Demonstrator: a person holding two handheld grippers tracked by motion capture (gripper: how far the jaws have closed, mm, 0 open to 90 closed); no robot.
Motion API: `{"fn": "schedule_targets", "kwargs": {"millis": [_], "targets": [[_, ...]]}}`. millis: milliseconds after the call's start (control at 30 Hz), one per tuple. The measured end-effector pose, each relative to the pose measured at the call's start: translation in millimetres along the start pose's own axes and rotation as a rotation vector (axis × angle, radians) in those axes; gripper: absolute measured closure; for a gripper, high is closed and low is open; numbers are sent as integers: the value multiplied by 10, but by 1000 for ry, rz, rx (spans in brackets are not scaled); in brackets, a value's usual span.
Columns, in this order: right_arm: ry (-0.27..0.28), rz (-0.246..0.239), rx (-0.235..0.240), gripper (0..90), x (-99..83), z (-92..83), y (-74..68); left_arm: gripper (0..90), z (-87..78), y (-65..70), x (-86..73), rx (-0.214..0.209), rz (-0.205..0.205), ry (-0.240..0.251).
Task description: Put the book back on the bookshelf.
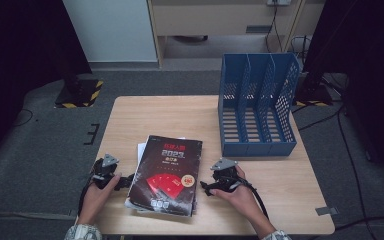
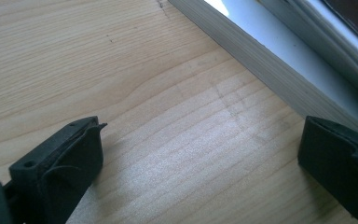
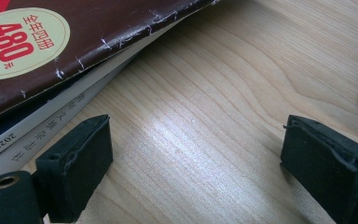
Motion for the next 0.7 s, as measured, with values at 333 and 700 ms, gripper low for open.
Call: {"fn": "schedule_targets", "kwargs": {"millis": [333,700], "targets": [[-5,-16,10,78,-4,-2,1,26,12,2,41,13,-9,3],[59,-4,-22,321,102,-180,-22,203,-433,69,229,42,-71,143]]}}
Point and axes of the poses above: each handheld gripper's, and its own axes: z roughly forward along the jaws, x roughly out of its top, y roughly to its right, the point moved 3 cm from there along z, roughly forward along the jaws, and after that the axes turned 3 degrees about x, right-handed, at the moved point
